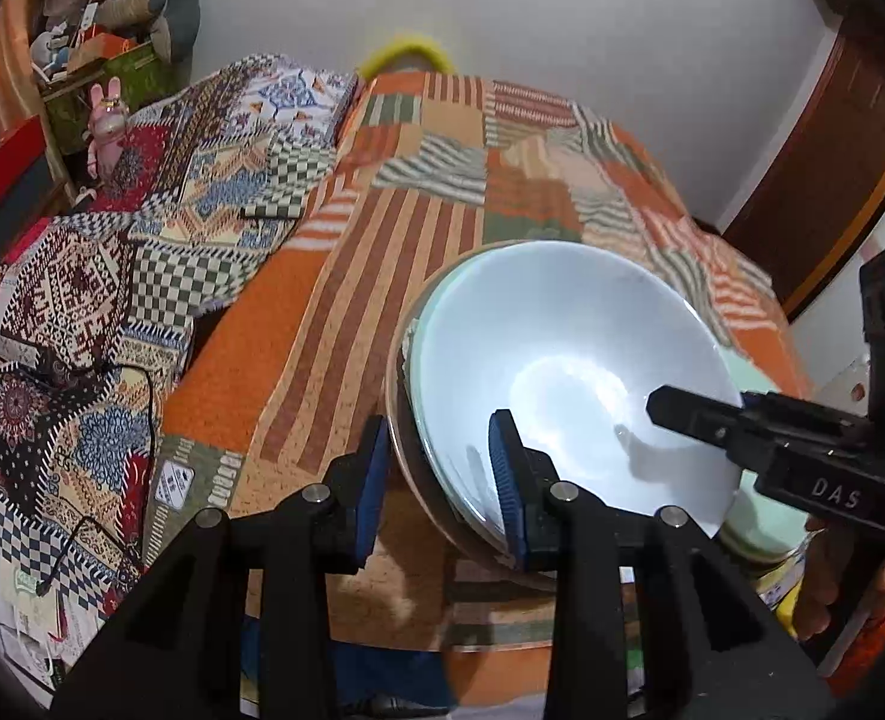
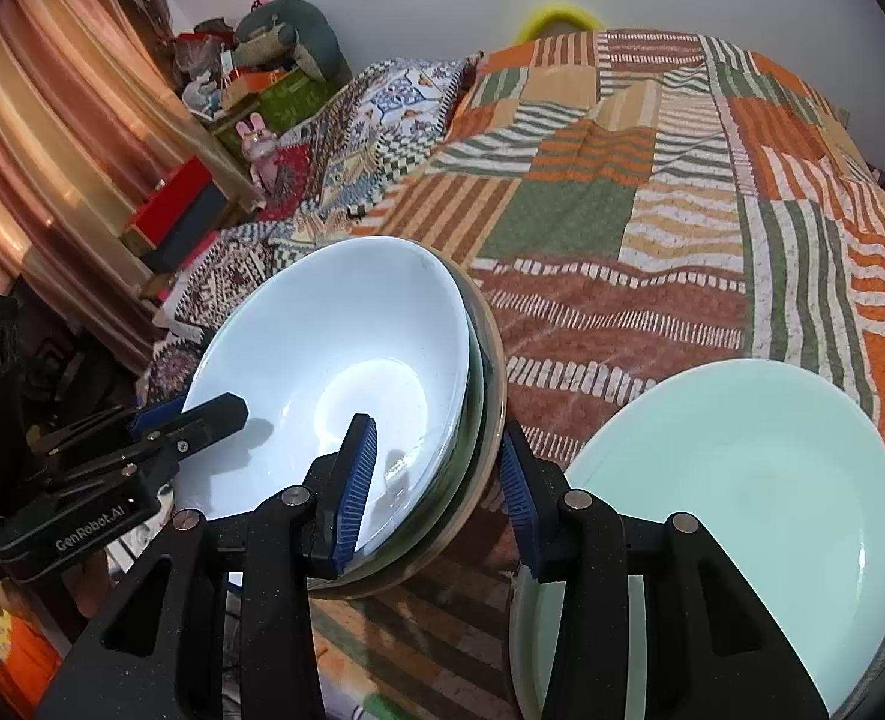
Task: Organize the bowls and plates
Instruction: 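Lower the white bowl into the mint green bowl and hold it there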
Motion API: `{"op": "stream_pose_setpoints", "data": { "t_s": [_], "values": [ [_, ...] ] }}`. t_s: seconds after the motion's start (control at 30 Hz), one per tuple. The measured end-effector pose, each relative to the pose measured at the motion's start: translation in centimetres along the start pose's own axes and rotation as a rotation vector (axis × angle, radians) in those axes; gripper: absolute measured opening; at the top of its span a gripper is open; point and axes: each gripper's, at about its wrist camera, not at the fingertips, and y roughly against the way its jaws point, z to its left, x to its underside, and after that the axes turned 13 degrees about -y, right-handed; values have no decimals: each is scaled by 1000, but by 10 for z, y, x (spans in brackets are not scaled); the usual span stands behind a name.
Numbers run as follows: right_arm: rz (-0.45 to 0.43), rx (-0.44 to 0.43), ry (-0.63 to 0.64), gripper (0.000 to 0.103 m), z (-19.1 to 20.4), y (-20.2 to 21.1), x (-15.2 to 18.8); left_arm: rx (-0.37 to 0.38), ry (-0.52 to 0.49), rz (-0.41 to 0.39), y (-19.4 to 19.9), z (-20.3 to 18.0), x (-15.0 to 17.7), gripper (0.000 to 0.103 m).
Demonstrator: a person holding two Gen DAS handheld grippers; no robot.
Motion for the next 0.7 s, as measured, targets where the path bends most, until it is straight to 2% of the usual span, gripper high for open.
{"op": "stream_pose_setpoints", "data": {
  "t_s": [0.4, 0.7],
  "values": [
    [-106, -23, -19, 38, -8, 55, -4, 13, -87, -89, 40, -44, -22, 33],
    [-190, 24, -29, 38, -30, 97, 4, 61, -160, -108, 50, -96, -32, 33]
  ]
}}
